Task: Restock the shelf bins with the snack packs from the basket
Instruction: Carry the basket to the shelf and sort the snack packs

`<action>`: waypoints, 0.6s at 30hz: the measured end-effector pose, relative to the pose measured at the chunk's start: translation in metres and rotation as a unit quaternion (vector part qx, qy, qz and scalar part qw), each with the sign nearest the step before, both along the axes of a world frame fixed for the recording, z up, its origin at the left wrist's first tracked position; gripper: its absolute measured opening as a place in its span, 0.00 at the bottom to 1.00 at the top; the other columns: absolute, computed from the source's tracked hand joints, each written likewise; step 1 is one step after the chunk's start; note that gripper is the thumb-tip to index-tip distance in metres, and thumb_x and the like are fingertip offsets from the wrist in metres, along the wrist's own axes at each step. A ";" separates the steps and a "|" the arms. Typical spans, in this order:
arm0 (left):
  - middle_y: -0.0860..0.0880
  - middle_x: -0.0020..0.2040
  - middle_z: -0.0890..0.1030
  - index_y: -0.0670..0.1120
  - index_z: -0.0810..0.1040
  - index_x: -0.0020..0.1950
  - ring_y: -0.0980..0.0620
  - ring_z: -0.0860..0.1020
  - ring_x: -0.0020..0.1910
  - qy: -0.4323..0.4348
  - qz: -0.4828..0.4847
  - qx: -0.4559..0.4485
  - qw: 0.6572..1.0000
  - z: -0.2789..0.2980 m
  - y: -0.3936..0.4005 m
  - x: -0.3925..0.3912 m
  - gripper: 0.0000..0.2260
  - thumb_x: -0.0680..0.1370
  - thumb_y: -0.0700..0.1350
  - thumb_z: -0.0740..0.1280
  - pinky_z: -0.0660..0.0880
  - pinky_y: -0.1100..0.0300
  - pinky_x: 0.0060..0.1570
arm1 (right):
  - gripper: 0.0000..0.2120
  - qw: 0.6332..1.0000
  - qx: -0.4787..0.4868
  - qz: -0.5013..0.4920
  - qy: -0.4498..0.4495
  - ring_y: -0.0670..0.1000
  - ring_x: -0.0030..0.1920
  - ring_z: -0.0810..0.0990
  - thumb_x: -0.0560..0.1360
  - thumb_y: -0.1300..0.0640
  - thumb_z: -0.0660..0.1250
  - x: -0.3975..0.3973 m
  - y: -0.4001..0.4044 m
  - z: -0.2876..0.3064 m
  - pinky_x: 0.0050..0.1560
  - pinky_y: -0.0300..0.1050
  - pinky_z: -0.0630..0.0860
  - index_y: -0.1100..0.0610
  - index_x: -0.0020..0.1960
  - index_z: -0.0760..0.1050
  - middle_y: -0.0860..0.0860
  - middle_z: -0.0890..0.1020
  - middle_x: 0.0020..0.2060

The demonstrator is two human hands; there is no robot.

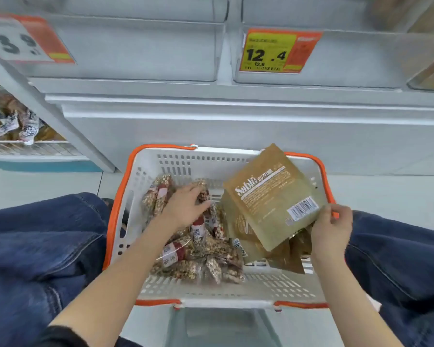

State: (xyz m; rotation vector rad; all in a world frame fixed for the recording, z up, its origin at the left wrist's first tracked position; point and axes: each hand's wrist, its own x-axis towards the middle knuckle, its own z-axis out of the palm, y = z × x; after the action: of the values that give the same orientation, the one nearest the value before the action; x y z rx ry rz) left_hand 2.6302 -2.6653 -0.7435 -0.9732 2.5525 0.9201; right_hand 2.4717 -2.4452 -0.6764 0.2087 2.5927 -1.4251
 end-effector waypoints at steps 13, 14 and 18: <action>0.46 0.77 0.56 0.46 0.51 0.78 0.47 0.61 0.73 -0.044 0.154 0.437 0.885 -0.012 0.120 -0.040 0.33 0.77 0.42 0.63 0.62 0.48 0.71 | 0.07 0.865 0.414 0.207 -0.194 0.50 0.36 0.76 0.77 0.55 0.65 0.028 0.074 -0.031 0.40 0.44 0.76 0.56 0.53 0.71 0.51 0.73 0.37; 0.45 0.76 0.60 0.46 0.55 0.77 0.48 0.64 0.71 -0.041 0.144 0.449 0.881 -0.011 0.120 -0.042 0.30 0.76 0.38 0.62 0.64 0.49 0.70 | 0.07 0.860 0.425 0.211 -0.189 0.51 0.39 0.77 0.77 0.56 0.65 0.028 0.070 -0.025 0.42 0.45 0.77 0.56 0.53 0.71 0.52 0.74 0.39; 0.47 0.65 0.74 0.45 0.71 0.68 0.50 0.73 0.61 -0.036 0.096 0.392 0.914 -0.006 0.104 -0.045 0.20 0.77 0.34 0.59 0.71 0.55 0.61 | 0.04 0.880 0.417 0.226 0.025 0.53 0.41 0.77 0.77 0.63 0.62 0.032 0.047 0.010 0.41 0.46 0.79 0.55 0.44 0.71 0.52 0.76 0.41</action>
State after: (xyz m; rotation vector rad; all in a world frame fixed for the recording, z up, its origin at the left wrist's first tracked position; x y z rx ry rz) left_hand 2.5851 -2.5614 -0.7499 -0.9568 1.7471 1.7258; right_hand 2.5032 -2.3978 -0.6660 -0.3204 2.8527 -0.1147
